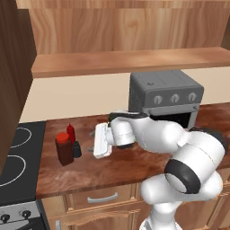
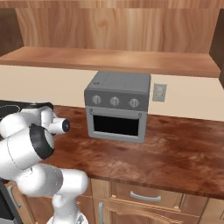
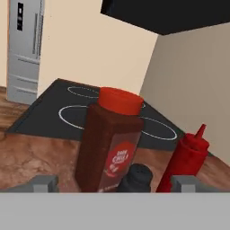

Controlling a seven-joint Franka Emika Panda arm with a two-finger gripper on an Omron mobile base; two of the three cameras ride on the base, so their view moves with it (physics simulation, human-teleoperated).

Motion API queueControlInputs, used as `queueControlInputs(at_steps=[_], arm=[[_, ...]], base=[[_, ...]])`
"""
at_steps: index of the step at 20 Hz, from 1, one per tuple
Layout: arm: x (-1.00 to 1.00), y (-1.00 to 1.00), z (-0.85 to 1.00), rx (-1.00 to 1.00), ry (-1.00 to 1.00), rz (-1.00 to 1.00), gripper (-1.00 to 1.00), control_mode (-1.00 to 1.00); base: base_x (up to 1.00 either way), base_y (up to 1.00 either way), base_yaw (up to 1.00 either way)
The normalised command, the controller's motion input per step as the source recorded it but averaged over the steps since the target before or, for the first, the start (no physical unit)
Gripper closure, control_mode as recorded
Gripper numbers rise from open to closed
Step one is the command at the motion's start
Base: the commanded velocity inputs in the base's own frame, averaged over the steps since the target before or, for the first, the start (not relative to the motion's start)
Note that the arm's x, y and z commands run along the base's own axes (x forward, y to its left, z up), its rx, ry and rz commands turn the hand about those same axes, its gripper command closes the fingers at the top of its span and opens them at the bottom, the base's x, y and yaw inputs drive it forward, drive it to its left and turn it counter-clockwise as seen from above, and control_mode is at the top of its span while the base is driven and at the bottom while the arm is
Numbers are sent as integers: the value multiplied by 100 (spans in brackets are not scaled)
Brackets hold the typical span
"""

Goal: Collect the paprika, ketchup, and shaker from the cabinet and place them next to the stove.

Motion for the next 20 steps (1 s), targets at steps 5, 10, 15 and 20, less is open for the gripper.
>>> queueControlInputs(at_steps=[5, 10, 15, 20], arm=[[-58, -23, 97, -1, 0, -10, -100, -100], [-58, -22, 100, -4, 0, -11, -100, -100], [-53, -24, 100, -8, 0, -12, -100, -100], [-47, -22, 100, -13, 0, -12, -100, -100]], base=[[0, 0, 0], [0, 0, 0], [0, 0, 0], [0, 0, 0]])
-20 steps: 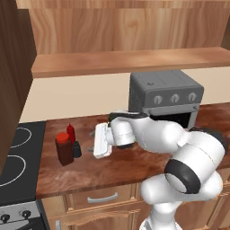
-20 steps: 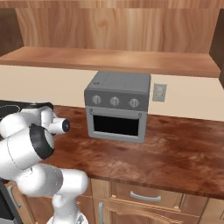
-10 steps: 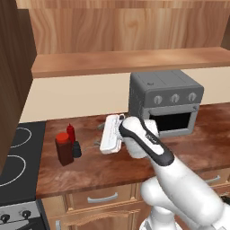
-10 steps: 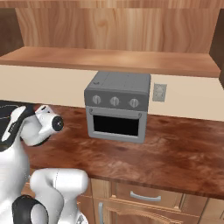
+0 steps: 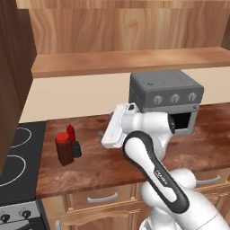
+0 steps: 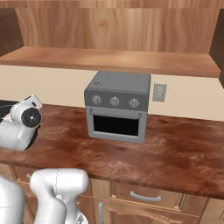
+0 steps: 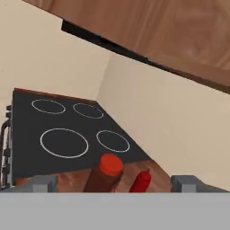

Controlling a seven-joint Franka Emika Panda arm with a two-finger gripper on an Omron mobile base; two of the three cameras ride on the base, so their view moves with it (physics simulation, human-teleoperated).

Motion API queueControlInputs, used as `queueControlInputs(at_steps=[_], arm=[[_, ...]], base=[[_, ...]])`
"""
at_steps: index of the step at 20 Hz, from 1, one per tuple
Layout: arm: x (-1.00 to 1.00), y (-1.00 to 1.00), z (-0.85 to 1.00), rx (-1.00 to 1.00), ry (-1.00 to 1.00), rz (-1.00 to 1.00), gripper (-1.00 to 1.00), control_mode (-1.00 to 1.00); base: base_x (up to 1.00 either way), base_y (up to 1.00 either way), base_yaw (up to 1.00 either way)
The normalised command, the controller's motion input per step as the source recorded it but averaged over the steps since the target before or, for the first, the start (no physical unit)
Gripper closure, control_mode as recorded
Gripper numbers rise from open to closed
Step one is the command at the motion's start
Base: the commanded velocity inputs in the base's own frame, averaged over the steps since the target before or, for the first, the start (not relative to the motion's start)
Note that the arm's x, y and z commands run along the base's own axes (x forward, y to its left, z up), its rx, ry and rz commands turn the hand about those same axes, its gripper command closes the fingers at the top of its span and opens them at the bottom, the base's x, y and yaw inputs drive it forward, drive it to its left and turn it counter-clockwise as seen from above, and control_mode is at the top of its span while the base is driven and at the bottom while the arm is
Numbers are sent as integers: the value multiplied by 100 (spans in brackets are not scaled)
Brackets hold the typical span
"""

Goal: Collect the paprika, ketchup, and shaker from the cabinet and place them next to the stove.

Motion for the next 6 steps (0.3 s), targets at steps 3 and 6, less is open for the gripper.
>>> queueControlInputs(at_steps=[3, 6], arm=[[-47, -24, 100, -15, 0, -11, -100, -100], [-45, -26, 100, -15, 0, -11, -100, -100]], base=[[0, 0, 0], [0, 0, 0]])
